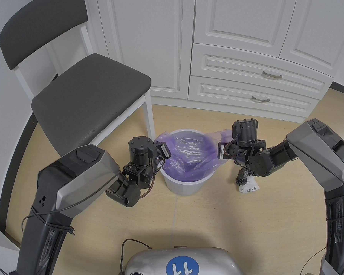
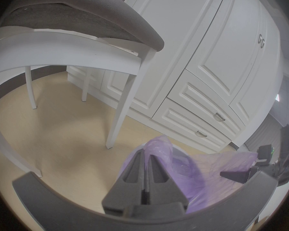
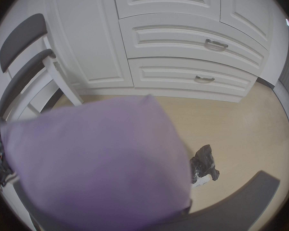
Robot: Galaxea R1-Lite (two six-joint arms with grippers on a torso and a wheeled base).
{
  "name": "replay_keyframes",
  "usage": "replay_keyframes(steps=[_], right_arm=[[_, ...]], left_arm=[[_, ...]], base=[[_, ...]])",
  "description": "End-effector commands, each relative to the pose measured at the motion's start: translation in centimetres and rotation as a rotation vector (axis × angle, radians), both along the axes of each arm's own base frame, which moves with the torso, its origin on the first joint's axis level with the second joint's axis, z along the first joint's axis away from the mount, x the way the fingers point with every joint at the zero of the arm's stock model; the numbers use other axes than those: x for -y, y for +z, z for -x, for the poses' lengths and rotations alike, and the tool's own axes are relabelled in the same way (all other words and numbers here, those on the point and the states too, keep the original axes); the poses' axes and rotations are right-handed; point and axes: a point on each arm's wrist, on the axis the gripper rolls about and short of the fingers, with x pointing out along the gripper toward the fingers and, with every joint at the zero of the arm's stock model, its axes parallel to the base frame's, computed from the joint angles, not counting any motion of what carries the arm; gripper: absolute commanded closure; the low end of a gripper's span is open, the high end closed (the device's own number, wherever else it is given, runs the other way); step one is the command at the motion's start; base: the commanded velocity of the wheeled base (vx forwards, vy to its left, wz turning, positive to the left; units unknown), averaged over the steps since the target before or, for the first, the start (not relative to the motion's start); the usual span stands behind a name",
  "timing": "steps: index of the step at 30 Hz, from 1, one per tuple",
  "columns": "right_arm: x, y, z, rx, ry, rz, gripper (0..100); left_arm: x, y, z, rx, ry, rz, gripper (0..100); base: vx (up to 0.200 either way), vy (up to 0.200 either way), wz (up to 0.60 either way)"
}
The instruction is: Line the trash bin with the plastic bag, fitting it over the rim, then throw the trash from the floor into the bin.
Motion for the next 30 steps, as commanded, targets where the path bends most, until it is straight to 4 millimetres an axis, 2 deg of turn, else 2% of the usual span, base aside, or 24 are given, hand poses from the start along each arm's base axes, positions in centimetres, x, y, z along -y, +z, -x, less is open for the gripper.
replay_keyframes(steps=[1,5,8,12,15,21,25,28,30], right_arm=[[0.8,-0.4,0.4,-0.019,-0.004,0.03,0],[1.5,0.8,0.8,-0.005,0.04,0.128,0],[1.4,1.3,1.0,0.002,0.057,0.151,0],[0.6,3.5,1.7,-0.032,0.091,0.182,0],[0.4,4.1,2.0,-0.091,0.106,0.219,0],[1.3,4.6,1.3,-0.093,0.084,0.24,0],[2.8,2.2,0.1,-0.13,0.034,0.303,0],[3.3,0.8,-0.5,-0.153,0.009,0.313,0],[4.1,-0.6,-1.1,-0.182,-0.01,0.312,0]], left_arm=[[-1.3,2.2,1.0,0.016,0.012,0.016,100],[-1.3,2.2,1.0,0.03,0.011,0.026,100],[-1.2,2.3,1.0,0.033,0.011,0.025,100],[-1.3,2.6,1.0,0.038,0.009,0.03,100],[-1.3,3.0,1.1,0.04,0.009,0.031,100],[-1.7,4.0,1.6,0.04,0.005,0.029,100],[-3.3,5.4,2.1,0.036,-0.034,0.023,100],[-4.0,5.4,2.3,0.01,-0.036,0.008,100],[-4.9,4.6,2.4,-0.042,-0.042,-0.013,100]], base=[[0.0,0.0,0.0],[0.0,0.0,0.0],[0.0,0.0,0.0],[0.0,0.0,0.0],[0.0,0.0,0.0],[0.0,0.0,0.0],[0.0,0.0,0.0],[0.0,0.0,0.0],[0.0,0.0,0.0]])
